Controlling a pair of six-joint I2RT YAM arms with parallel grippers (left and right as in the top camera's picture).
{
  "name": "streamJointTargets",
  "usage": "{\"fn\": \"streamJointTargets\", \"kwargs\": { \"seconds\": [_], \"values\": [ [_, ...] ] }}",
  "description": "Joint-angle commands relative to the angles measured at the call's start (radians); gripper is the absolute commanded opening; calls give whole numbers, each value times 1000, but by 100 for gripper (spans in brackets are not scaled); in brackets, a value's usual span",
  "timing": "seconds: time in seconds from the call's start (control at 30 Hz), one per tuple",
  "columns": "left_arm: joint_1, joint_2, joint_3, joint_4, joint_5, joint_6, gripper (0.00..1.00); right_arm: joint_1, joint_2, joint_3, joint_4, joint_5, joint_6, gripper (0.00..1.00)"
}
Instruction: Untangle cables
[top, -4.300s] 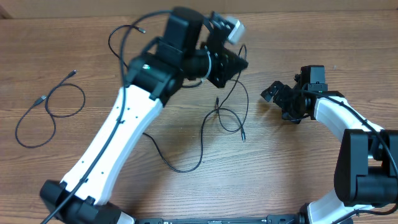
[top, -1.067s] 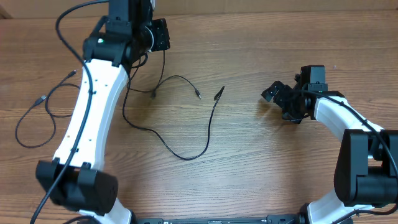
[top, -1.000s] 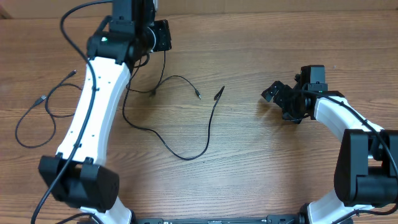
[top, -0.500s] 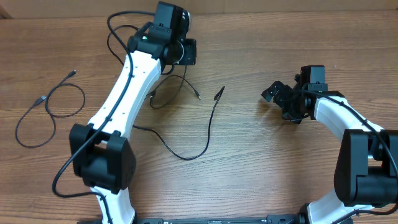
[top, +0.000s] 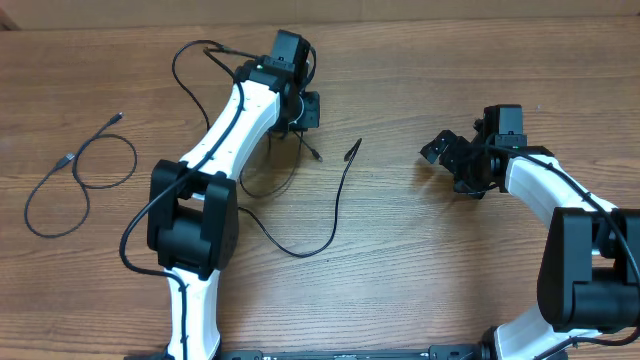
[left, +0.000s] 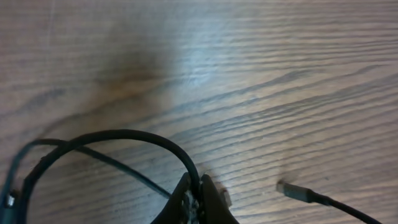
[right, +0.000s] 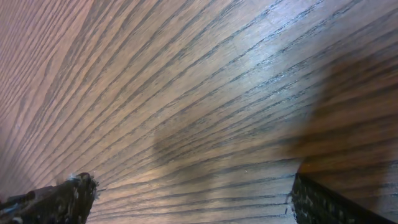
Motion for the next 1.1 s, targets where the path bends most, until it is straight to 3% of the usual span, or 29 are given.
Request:
{"fn": "streamJointTargets", "kwargs": {
  "seconds": [0.0,0.53,0.8,1.07],
  "values": [
    [-7,14,4,-14,-65,-93,4,-8,28,-20,-13,50,-4,100],
    [-20,14,-10,-92,-150,-172,12,-8,28,-20,-13,50,-5,100],
    [-20,14,-10,-93,-146,-182,28,-8,28,-20,-13,51,-5,100],
    [-21,18,-20,-85,-143,-249,50,-8,28,-20,-13,50,-5,100]
  ]
}}
